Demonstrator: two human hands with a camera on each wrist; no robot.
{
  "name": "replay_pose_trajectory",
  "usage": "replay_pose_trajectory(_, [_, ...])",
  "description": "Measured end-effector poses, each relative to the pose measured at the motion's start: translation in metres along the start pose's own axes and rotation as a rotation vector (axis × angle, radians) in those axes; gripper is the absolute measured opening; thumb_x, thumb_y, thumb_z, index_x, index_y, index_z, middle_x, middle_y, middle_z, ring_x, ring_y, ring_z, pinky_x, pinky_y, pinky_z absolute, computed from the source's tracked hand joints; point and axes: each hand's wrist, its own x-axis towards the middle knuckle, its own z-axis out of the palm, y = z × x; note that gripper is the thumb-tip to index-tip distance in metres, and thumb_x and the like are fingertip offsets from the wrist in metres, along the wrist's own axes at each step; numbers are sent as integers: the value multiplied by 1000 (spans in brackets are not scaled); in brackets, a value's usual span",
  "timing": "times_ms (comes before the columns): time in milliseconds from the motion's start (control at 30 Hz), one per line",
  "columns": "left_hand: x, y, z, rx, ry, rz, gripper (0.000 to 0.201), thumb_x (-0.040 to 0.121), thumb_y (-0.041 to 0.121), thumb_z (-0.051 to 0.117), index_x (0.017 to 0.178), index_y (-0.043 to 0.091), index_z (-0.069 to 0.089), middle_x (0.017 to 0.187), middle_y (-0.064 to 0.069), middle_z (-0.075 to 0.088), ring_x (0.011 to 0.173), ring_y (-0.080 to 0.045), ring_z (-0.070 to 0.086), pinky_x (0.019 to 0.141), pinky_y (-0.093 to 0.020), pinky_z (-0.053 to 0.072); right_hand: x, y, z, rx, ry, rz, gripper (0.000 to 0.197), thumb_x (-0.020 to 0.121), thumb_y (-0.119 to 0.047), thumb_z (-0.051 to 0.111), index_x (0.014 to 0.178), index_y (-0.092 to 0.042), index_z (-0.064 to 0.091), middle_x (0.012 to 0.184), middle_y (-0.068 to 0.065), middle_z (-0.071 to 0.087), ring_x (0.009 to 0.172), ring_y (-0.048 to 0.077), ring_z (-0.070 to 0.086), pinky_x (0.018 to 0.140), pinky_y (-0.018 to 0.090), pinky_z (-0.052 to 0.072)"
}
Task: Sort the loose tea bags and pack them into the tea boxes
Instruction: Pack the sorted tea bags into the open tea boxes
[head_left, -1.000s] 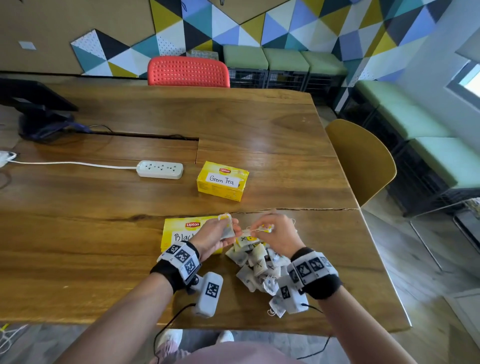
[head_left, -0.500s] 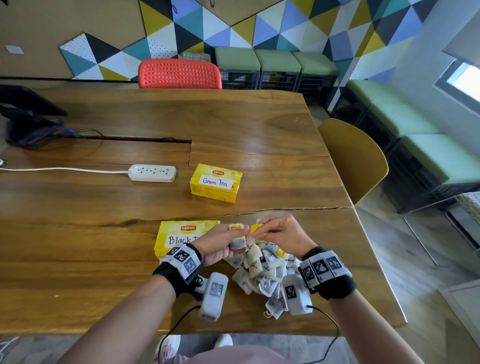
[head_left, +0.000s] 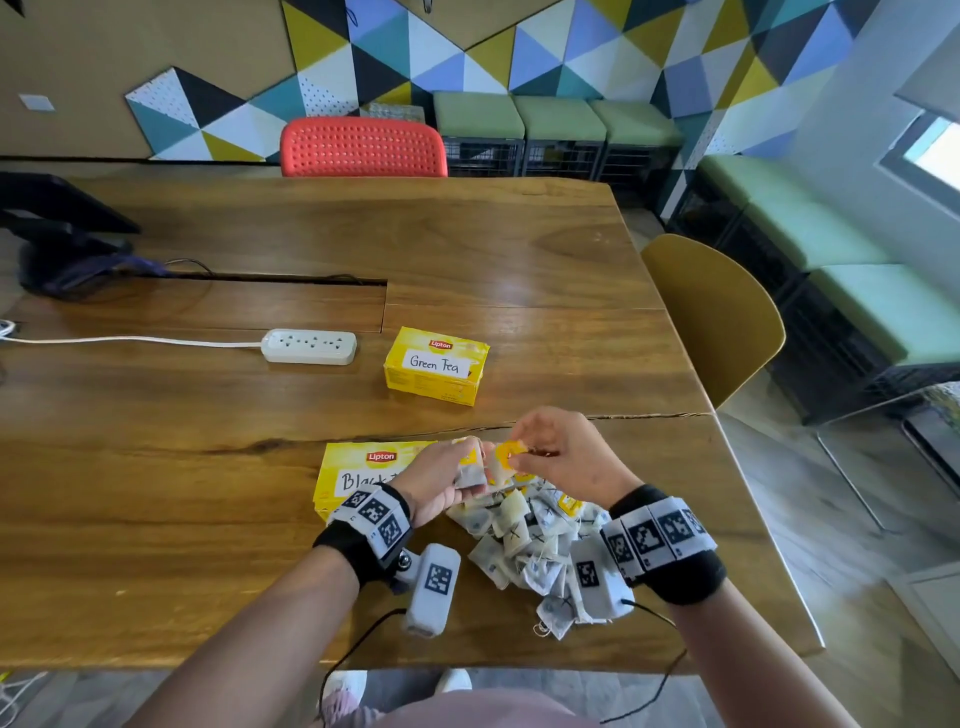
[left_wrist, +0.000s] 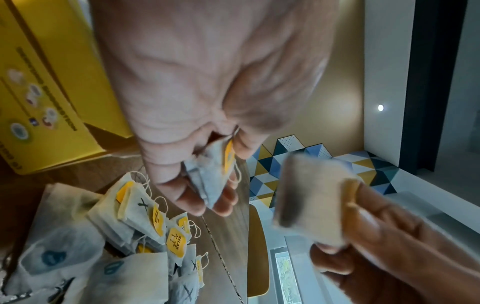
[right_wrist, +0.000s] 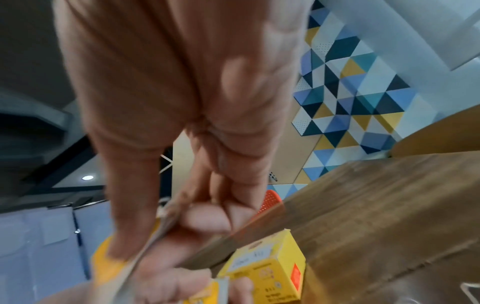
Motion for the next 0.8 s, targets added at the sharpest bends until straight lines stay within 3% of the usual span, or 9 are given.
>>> replay_pose_trajectory(100, [-4,2,1,39,-44,-45,29,104,25,36,102,12,62,87,-5,68,73,-9,62,63,-19,47,-2,-20,-2,-31,-247,-8,39,76,-15,80,104,-21,54,85,8,71,75,13,67,74,31,54])
replay_pose_trajectory(167, [-6,1,4,82,-97,-78,32,104,30,37,98,10,61,83,-3,68,74,-6,63,67,-16,46,3,-26,1,-167,-285,-33,34,75,-19,81,99,-20,58,86,6,72,76,13,68,68,22,54])
replay_pose_trajectory(267, [-11,-2,5,60,-196,-119,45,103,40,35,104,4,62,87,-11,69,78,-18,66,74,-30,50,14,-26,6,-312,-201,-32,20,76,-18,79,89,-15,65,76,2,72,69,13,70,60,9,46])
replay_pose_trajectory(400, [-15,-5,1,-34,-265,-194,65,100,52,27,107,1,65,85,-8,67,74,-16,66,71,-33,55,21,-20,10,-323,-113,2,17,74,-16,80,85,-14,68,69,-2,68,71,14,70,68,17,51])
replay_pose_trajectory(467, [-17,-4,0,-32,-266,-167,59,98,53,34,107,3,65,85,-9,67,76,-17,66,74,-35,56,22,-17,11,-308,-103,-3,18,73,-21,81,85,-16,69,70,-4,68,70,10,68,73,21,53])
replay_pose_trajectory(567, [-14,-8,-4,-37,-222,-126,42,98,40,44,114,4,57,81,-8,62,78,-20,65,82,-39,55,26,-4,9,-242,-27,27,12,78,-26,77,87,-21,70,74,-13,65,70,-4,60,66,13,46])
replay_pose_trajectory(633, [-12,-11,-8,-77,-195,-103,35,101,32,42,117,4,55,78,-6,57,76,-20,63,88,-40,53,28,9,3,-213,102,86,8,81,-22,74,88,-20,70,84,-8,69,76,1,60,64,10,42])
replay_pose_trajectory(700, [-11,-12,-12,-83,-160,-78,32,103,28,39,119,5,55,76,-4,56,74,-18,62,89,-40,52,27,25,-2,-250,147,165,9,84,-17,71,93,-14,71,96,1,71,84,8,61,73,16,45])
replay_pose_trajectory(800, [-11,-15,-14,-44,-142,-38,28,103,25,37,112,7,57,74,-2,56,76,-18,64,92,-41,50,20,51,3,-532,-45,262,22,86,-17,67,106,-10,68,115,6,66,106,19,59,94,29,47])
